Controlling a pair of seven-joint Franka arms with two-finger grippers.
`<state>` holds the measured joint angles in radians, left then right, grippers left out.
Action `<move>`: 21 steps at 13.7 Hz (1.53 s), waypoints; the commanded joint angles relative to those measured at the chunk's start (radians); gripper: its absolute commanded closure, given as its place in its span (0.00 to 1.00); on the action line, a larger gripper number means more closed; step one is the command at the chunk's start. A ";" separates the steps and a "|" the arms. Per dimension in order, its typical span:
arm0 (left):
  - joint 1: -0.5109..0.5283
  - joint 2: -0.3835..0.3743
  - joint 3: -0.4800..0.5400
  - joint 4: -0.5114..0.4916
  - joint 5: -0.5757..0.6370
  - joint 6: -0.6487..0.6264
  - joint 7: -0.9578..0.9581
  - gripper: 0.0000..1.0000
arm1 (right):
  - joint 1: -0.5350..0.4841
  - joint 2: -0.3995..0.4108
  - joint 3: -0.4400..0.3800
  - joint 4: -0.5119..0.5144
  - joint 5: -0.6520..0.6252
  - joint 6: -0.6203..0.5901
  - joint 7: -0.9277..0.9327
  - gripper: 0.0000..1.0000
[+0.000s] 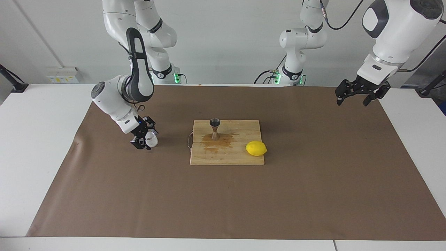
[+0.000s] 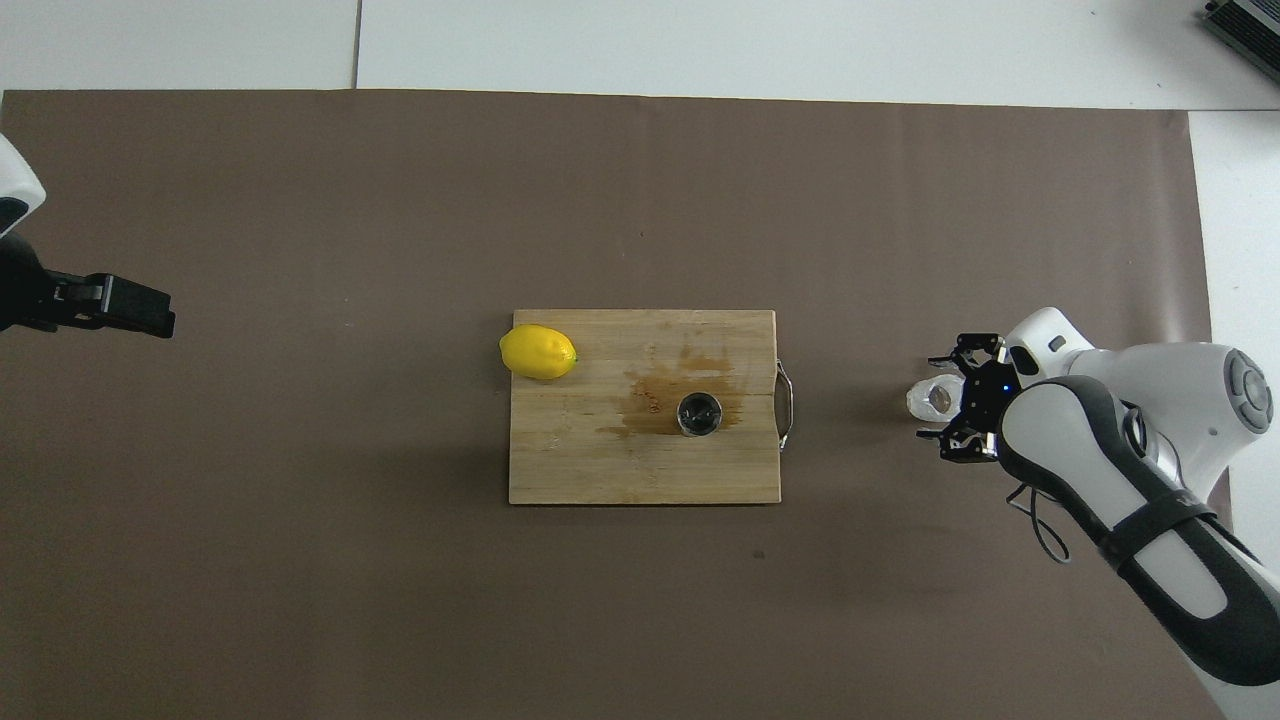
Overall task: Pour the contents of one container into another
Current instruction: 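Lower the white cup onto the table and open the right gripper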
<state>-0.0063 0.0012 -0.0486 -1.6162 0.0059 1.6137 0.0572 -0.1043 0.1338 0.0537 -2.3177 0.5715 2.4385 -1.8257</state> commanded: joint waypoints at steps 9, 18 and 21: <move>0.000 -0.006 0.006 0.001 -0.021 0.012 0.000 0.00 | -0.006 -0.226 0.012 0.084 -0.115 -0.249 0.575 0.00; 0.002 -0.006 0.006 -0.001 -0.021 0.012 0.000 0.00 | 0.073 -0.195 0.021 0.472 -0.522 -0.507 1.475 0.00; 0.000 -0.001 0.006 -0.002 -0.021 0.011 0.007 0.00 | 0.110 -0.163 0.020 0.587 -0.616 -0.581 1.730 0.00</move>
<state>-0.0062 0.0008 -0.0471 -1.6139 -0.0009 1.6158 0.0572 0.0074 -0.0749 0.0650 -1.8304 -0.0062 1.9191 -0.2193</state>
